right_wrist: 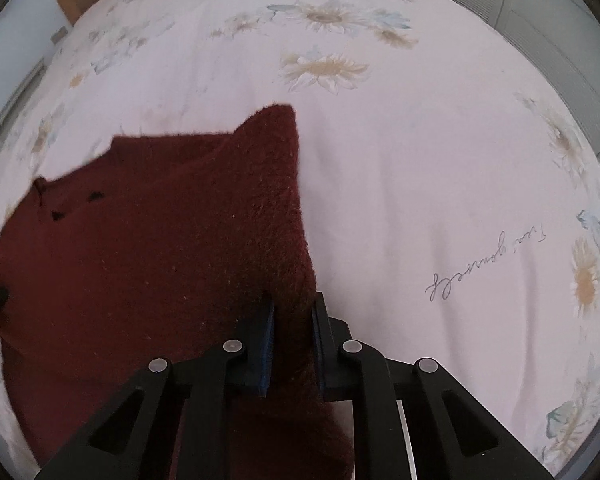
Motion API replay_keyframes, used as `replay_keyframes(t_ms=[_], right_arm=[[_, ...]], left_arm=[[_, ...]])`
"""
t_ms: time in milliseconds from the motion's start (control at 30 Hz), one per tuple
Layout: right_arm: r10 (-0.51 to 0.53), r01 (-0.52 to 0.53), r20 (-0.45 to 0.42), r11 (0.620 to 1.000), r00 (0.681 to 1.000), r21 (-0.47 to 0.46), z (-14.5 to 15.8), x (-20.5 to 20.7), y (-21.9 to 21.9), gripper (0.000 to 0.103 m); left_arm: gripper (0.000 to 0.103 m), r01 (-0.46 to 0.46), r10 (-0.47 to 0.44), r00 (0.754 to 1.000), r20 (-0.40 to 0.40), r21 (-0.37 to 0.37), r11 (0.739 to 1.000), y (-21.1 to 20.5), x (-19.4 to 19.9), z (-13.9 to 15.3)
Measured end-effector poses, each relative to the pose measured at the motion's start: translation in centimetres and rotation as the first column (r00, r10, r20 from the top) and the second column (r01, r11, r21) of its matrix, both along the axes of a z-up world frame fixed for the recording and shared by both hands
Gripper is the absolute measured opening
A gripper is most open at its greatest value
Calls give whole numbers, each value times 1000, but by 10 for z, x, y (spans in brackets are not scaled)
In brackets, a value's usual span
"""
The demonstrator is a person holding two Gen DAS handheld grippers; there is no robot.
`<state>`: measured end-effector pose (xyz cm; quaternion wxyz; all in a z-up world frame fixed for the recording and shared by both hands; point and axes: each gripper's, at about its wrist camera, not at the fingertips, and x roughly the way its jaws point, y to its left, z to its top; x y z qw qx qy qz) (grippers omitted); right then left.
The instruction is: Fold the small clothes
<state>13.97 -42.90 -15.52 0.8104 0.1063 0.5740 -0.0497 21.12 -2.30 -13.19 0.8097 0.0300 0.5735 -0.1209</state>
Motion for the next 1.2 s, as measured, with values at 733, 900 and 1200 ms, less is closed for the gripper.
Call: replay_keyframes(t_ms=[733,900,1200], right_arm=[[123,-105,230,991,965,-89,81,-16,61,94],[213,-184,260,974,942,-130,73,-9,114,103],[272,-244,156,954,950,-177,-3,-11,160,103]], left_arm=[[102,-14,17,985,171,-19,1000,-15,-6,51],[102,27,-20,976,216,-30,999,-47,-13,50],[102,81,-89,990,113,72,994,-70,-34,-23]])
